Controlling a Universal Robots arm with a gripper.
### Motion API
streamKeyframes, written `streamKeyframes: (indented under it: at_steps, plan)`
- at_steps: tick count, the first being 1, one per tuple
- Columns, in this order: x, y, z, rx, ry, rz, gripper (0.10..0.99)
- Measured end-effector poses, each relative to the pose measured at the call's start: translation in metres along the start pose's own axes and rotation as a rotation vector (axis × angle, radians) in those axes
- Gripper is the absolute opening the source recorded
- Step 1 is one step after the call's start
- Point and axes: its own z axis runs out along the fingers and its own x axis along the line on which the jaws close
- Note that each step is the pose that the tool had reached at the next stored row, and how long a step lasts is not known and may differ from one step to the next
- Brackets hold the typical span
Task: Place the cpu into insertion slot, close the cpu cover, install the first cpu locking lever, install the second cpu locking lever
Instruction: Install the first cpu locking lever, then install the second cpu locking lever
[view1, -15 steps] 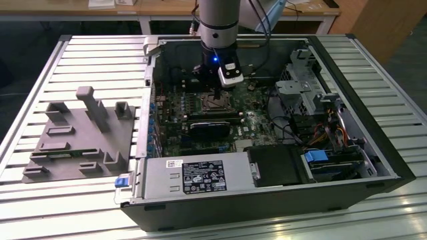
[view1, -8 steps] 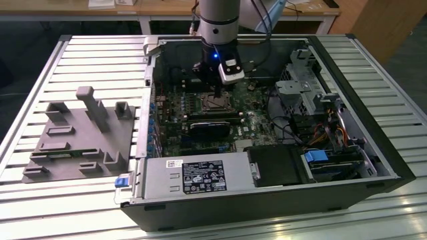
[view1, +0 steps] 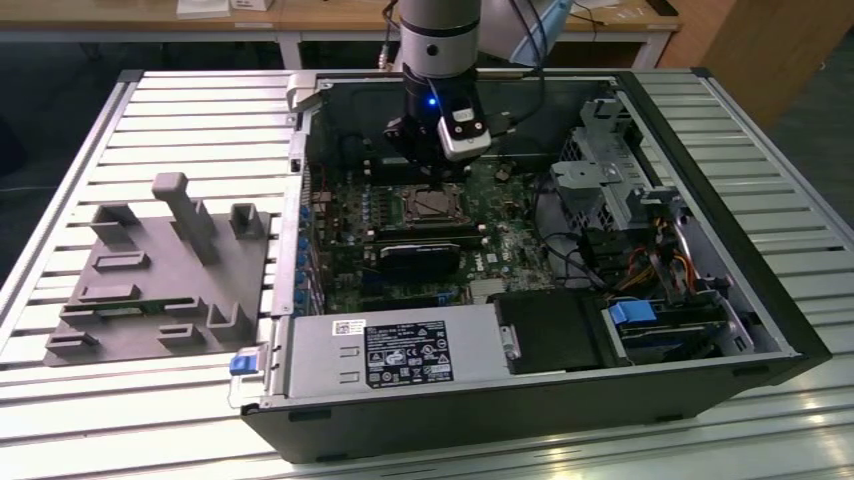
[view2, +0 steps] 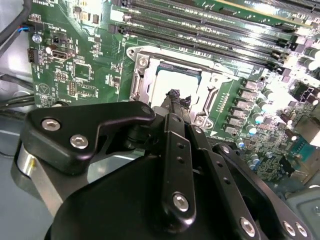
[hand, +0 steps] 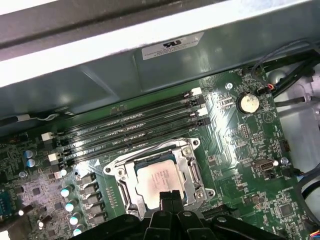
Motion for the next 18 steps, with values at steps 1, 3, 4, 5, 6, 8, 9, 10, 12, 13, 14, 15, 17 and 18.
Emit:
streamKeyframes:
  at_steps: [1, 3, 4, 5, 6, 8, 9, 10, 12, 13, 14, 15, 17, 18]
  plan:
    - [0.0000, 0.0000, 0.0000, 0.000, -0.0001, 0.000, 0.102]
    - [0.0000, 0.0000, 0.0000, 0.002, -0.0005, 0.000, 0.102]
    - [0.0000, 0.0000, 0.0000, 0.003, -0.0009, 0.000, 0.102]
    - [0.0000, -0.0001, 0.0000, 0.003, -0.0010, 0.000, 0.102]
    - [-0.0001, -0.0003, 0.0000, 0.003, -0.0010, 0.000, 0.102]
    - [-0.0004, -0.0011, -0.0001, 0.004, -0.0011, 0.000, 0.102]
    - [-0.0005, -0.0014, -0.0001, 0.004, -0.0012, 0.000, 0.102]
    - [-0.0006, -0.0018, 0.0000, 0.004, -0.0012, 0.000, 0.102]
    - [-0.0008, -0.0025, 0.0000, 0.004, -0.0012, 0.000, 0.102]
    - [-0.0010, -0.0029, -0.0001, 0.004, -0.0012, 0.000, 0.102]
    - [-0.0011, -0.0033, -0.0001, 0.004, -0.0012, 0.000, 0.102]
    - [-0.0012, -0.0038, -0.0001, 0.004, -0.0012, 0.000, 0.102]
    - [-0.0017, -0.0050, -0.0001, 0.004, -0.0012, 0.000, 0.102]
    - [-0.0019, -0.0058, -0.0001, 0.004, -0.0012, 0.000, 0.102]
